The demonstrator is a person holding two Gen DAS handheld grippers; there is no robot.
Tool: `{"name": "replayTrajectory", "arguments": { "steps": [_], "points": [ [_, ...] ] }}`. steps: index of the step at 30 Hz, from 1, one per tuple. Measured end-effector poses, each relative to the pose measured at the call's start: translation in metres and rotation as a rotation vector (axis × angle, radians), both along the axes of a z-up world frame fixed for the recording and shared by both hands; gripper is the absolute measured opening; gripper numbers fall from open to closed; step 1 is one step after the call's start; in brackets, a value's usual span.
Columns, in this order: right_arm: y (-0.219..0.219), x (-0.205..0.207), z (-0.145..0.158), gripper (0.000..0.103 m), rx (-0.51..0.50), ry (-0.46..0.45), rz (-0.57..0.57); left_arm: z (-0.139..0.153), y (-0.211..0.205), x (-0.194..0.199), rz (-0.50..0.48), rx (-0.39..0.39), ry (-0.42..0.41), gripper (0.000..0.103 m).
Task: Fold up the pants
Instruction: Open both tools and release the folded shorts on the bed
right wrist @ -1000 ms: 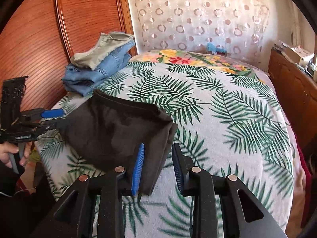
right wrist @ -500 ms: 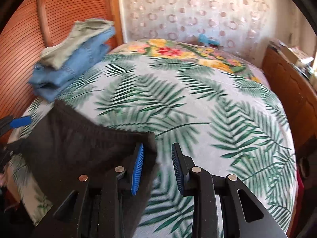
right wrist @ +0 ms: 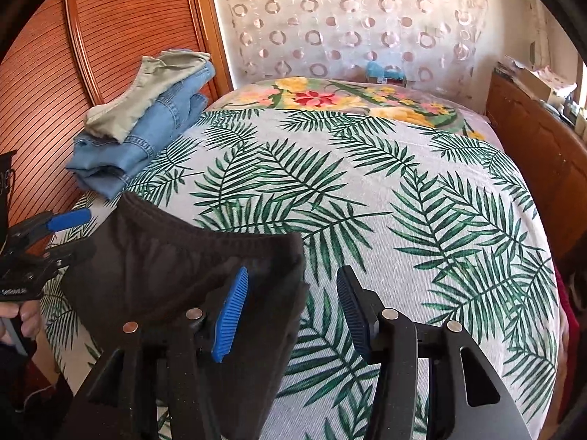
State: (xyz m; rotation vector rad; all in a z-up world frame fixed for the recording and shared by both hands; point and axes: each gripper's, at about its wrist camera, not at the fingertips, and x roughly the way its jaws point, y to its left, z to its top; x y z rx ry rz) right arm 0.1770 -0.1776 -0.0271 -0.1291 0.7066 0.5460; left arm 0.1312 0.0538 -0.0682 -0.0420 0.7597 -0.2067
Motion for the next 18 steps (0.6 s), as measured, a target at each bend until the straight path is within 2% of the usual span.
{"name": "replayTrajectory", "arguments": {
  "steps": [10,13,18],
  "points": [
    [0.009,-0.007,-0.005,0.053,-0.019,0.016,0.023,-0.003,0.002,0.011,0.000,0.014,0.012,0.079],
    [0.011,-0.004,-0.010,0.053,-0.050,0.021,0.000,-0.007,0.007,0.016,0.008,0.005,0.028,0.079],
    [0.015,0.000,-0.013,0.053,-0.046,0.034,0.002,-0.012,0.015,0.022,0.020,-0.016,0.048,0.079]
  ]
}}
